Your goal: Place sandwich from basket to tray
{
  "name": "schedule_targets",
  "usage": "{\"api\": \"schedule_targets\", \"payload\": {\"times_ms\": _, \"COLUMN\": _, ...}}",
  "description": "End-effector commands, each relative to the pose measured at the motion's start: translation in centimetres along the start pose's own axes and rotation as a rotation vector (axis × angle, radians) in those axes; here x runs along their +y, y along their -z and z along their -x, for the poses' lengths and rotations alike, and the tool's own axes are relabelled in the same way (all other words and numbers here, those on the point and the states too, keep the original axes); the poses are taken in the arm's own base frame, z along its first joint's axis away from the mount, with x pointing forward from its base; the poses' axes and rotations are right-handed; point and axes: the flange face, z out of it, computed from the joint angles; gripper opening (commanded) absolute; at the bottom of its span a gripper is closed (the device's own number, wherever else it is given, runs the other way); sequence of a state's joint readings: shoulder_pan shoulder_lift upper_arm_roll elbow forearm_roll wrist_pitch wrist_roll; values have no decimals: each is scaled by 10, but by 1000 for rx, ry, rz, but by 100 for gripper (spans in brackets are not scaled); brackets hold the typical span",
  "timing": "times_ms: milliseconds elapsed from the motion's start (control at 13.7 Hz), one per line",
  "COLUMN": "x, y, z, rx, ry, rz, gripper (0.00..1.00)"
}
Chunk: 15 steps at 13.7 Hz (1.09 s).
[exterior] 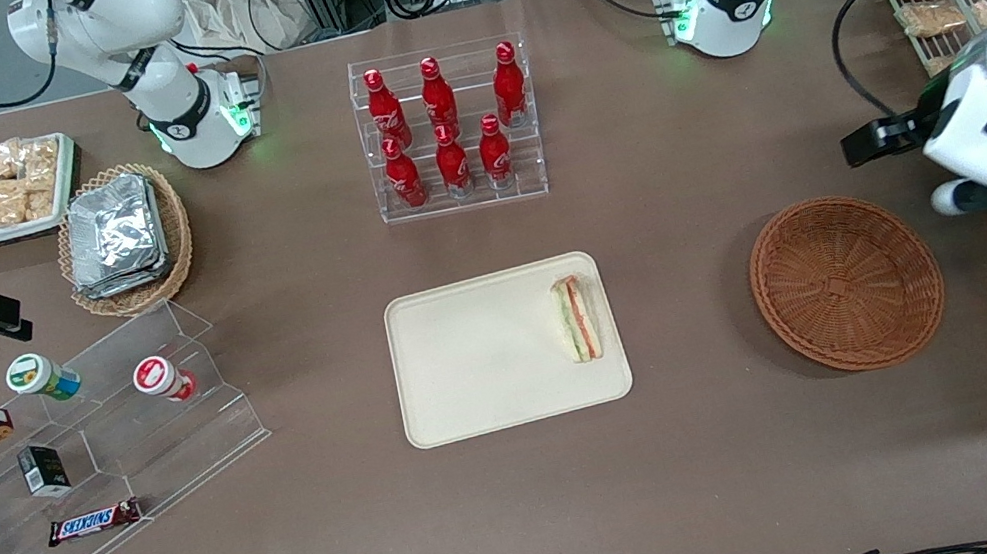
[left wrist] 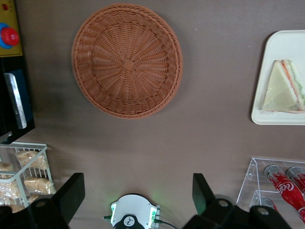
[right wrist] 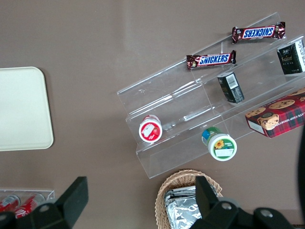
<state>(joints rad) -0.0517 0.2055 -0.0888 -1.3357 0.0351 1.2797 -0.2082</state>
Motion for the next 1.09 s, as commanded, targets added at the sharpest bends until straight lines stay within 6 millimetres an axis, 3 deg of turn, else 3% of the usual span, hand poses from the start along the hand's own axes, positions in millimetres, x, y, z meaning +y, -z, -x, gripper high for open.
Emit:
{"api": "schedule_targets", "payload": {"times_ms": 0, "x": -7, "y": -6, "z": 9, "rx": -23, "ry": 5, "rz": -15, "gripper": 100}}
{"api": "schedule_targets", "payload": {"times_ms": 656, "x": -14, "y": -13, "z": 21, "rx": -44, "ry": 12, "rz": -27, "gripper": 100}}
{"api": "schedule_targets", "payload": {"times_ms": 874, "x": -43, "y": -21, "z": 39, "rx": 12, "ry": 61, "rz": 7, "gripper": 100}}
{"api": "schedule_targets", "payload": {"times_ms": 1020, "x": -58, "y": -24, "z": 40, "rx": 21, "ry": 27, "rz": 13, "gripper": 100}}
